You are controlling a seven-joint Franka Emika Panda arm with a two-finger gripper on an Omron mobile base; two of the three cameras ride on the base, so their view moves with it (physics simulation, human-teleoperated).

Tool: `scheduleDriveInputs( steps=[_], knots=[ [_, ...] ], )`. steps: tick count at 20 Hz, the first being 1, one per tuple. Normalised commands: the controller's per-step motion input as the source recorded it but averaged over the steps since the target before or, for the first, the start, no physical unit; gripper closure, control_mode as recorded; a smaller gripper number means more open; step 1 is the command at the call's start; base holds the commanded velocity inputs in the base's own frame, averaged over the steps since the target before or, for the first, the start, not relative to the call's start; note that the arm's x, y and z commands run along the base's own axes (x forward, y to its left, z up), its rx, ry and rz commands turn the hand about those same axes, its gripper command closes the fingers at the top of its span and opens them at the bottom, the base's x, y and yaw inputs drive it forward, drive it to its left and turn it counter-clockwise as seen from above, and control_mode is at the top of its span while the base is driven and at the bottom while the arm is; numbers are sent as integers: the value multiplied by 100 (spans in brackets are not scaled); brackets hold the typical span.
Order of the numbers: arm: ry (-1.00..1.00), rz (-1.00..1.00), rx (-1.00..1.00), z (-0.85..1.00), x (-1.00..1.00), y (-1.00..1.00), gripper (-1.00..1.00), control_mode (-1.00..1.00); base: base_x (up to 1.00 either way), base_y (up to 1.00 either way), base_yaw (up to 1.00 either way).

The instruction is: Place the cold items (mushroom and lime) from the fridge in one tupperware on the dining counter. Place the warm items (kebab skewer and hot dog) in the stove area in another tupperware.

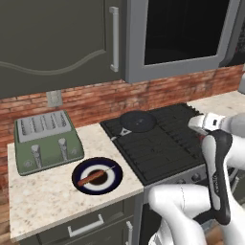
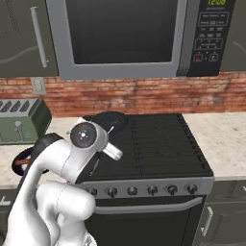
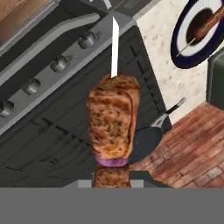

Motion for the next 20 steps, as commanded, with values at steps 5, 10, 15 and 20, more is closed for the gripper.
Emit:
scheduleDriveInputs(
  steps=[5,10,15,20],
  knots=[
    [51,8,-59,-51,-17,83,100,-100,0,0,0],
    [14,8,-13,-52,-27,10,100,-100,0,0,0],
    [-5,17,7,-15,-90,-42,100,-100,0,0,0],
    [-3,7,3,-3,-32,-12,100,100,-44,-9,14]
  ],
)
